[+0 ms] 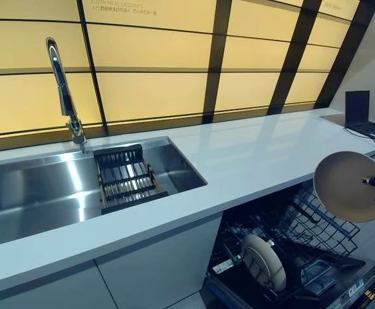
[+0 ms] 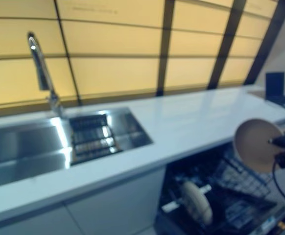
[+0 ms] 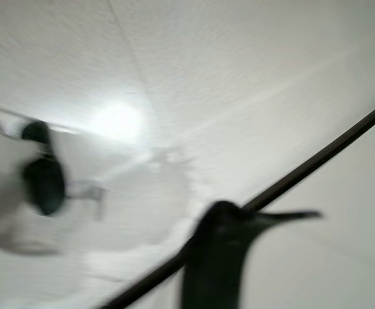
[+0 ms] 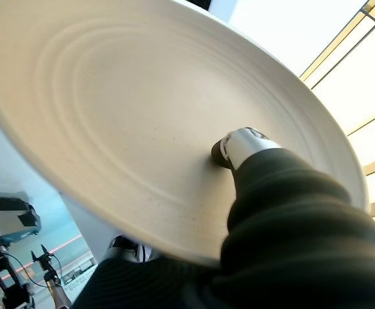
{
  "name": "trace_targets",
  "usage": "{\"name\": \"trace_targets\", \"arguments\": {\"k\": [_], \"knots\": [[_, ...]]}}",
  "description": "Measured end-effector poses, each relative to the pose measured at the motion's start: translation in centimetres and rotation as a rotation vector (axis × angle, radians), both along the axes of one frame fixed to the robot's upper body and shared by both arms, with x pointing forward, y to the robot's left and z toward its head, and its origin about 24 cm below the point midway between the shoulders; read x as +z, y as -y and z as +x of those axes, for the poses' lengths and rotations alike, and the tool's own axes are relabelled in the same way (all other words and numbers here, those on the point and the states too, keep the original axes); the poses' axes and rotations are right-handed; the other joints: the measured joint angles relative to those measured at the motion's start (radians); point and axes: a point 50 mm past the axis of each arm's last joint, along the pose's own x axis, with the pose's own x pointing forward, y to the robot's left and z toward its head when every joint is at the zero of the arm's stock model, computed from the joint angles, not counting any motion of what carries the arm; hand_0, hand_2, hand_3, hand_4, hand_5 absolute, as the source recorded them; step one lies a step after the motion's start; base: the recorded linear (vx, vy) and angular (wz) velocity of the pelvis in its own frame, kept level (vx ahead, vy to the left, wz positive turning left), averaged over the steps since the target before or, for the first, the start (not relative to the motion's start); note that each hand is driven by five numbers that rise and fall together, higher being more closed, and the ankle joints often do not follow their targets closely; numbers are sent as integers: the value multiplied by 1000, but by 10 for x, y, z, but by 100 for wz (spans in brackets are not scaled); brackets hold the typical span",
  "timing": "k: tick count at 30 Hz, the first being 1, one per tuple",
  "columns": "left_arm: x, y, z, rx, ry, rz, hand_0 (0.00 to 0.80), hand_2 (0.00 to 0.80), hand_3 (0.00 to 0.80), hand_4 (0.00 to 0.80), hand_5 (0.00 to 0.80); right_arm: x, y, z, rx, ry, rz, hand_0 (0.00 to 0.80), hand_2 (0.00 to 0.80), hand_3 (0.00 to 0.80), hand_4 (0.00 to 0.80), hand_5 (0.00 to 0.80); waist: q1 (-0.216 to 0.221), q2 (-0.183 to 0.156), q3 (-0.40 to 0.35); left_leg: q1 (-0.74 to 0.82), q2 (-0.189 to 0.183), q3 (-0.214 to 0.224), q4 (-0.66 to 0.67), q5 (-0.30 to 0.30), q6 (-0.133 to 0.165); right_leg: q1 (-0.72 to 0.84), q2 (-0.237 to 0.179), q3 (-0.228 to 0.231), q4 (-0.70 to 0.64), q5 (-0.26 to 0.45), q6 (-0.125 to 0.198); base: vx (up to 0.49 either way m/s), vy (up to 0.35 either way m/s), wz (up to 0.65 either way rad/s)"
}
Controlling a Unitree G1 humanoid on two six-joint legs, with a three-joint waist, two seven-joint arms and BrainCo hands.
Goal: Take plates into dishwasher
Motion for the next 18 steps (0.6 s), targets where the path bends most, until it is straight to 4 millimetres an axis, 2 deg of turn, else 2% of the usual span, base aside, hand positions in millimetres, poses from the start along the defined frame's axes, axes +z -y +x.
{"name": "trace_targets", "arguments": {"k": [7,11,18], "knots": [[0,0,-1,0,-3,-1,0,0,0,0,0,-26,0,-4,3,-86,2,800,800,800,800,800,-2,6,4,-13,1,-2,0,2,2,-5,-1,-5,0,-3,5,-10,-21,1],[0,0,1,-2,7,-1,0,0,0,0,0,-48,-10,-1,26,-134,7,800,800,800,800,800,-3,19,14,-37,0,-3,1,9,3,-34,-2,-6,0,4,-1,0,0,0],[0,0,-1,5,5,2,0,0,0,0,0,-70,-27,5,74,-162,31,800,800,800,800,800,-18,48,70,-46,0,-7,0,9,4,-42,-3,-6,-1,7,-2,-1,-40,2]]}}
